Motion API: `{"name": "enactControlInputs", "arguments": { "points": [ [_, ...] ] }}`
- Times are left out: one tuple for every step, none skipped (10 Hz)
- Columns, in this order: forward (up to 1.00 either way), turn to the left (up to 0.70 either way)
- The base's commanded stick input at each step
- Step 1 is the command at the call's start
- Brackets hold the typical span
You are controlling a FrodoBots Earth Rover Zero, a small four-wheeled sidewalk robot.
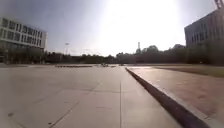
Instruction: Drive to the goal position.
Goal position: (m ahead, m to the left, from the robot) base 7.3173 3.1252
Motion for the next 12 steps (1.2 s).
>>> {"name": "enactControlInputs", "arguments": {
  "points": [
    [0.7, 0.0],
    [0.7, 0.0],
    [0.7, 0.0],
    [0.7, 0.0],
    [0.7, 0.0],
    [0.7, 0.0],
    [0.7, 0.0],
    [0.7, 0.0],
    [0.7, 0.0],
    [0.7, 0.0],
    [0.7, 0.0],
    [0.7, 0.0]
  ]
}}
